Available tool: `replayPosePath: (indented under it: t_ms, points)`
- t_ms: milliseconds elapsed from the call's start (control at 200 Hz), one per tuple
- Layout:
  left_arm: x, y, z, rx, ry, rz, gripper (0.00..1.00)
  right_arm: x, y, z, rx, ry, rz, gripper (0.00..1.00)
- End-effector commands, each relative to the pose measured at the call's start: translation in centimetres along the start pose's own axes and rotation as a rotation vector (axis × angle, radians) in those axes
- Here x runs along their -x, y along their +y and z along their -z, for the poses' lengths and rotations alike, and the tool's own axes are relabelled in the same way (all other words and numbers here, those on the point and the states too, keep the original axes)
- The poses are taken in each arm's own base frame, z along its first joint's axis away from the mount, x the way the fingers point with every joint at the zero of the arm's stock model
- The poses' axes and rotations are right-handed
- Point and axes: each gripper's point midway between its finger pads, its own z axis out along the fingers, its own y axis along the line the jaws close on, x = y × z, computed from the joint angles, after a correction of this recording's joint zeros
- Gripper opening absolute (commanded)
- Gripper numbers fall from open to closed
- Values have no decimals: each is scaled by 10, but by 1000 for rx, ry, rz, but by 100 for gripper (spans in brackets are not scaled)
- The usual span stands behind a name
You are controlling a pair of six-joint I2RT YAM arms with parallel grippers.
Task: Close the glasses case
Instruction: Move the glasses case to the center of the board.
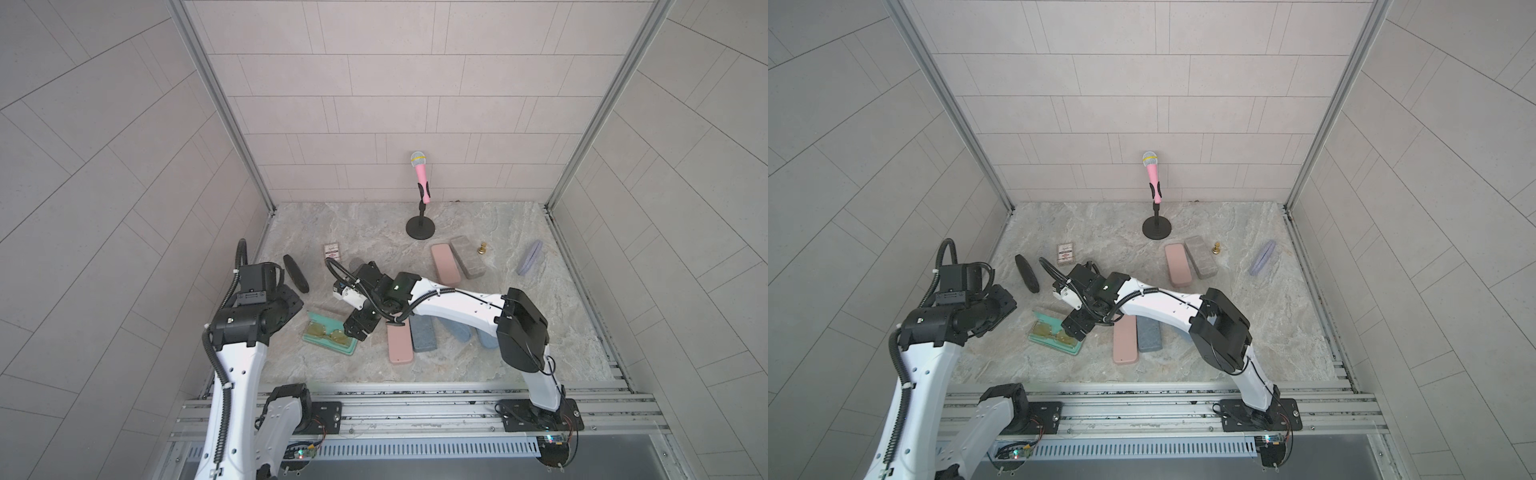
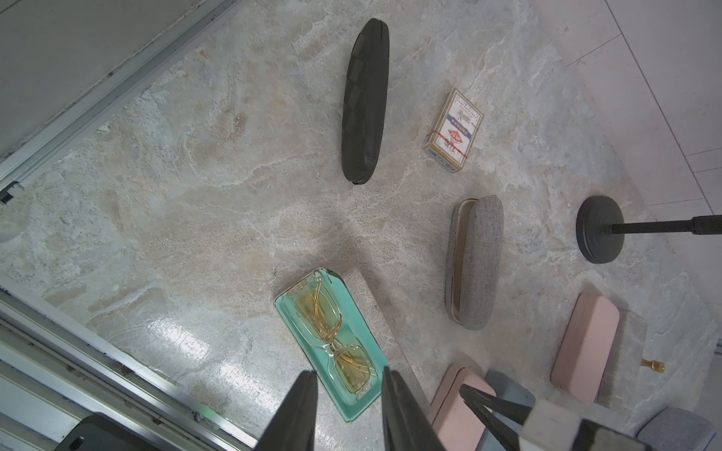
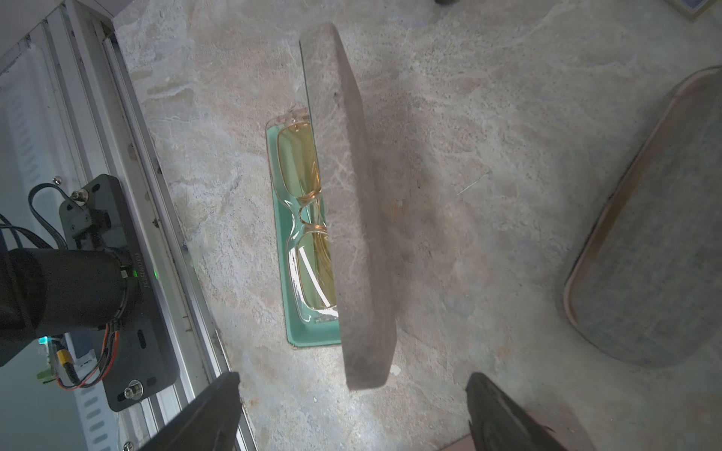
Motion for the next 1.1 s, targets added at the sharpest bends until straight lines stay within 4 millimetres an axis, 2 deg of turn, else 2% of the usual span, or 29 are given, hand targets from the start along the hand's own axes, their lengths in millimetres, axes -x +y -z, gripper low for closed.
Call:
replayPosePath:
  t_ms: [0, 165, 330, 480, 610, 686, 1096]
  points:
    - [-9, 6, -2, 7, 46, -19, 34, -3, 1, -8, 13, 48, 41, 92]
    - [-7, 4, -7, 1, 60, -15, 34, -2, -1, -24, 26, 84, 54, 92]
    - [-8, 5, -14, 2, 82, -10, 33, 1, 1, -35, 46, 96, 55, 87]
    - [-9, 3, -19, -7, 96, -6, 33, -2, 1, -39, 52, 109, 52, 74]
    - [-12, 2, -23, -15, 106, -4, 33, -4, 0, -41, 52, 118, 45, 49]
    - [-13, 4, -24, -15, 107, -2, 33, -6, 1, -42, 54, 122, 39, 41]
    - [-18, 2, -29, -37, 121, -4, 33, -9, -11, -37, -25, 128, 22, 21]
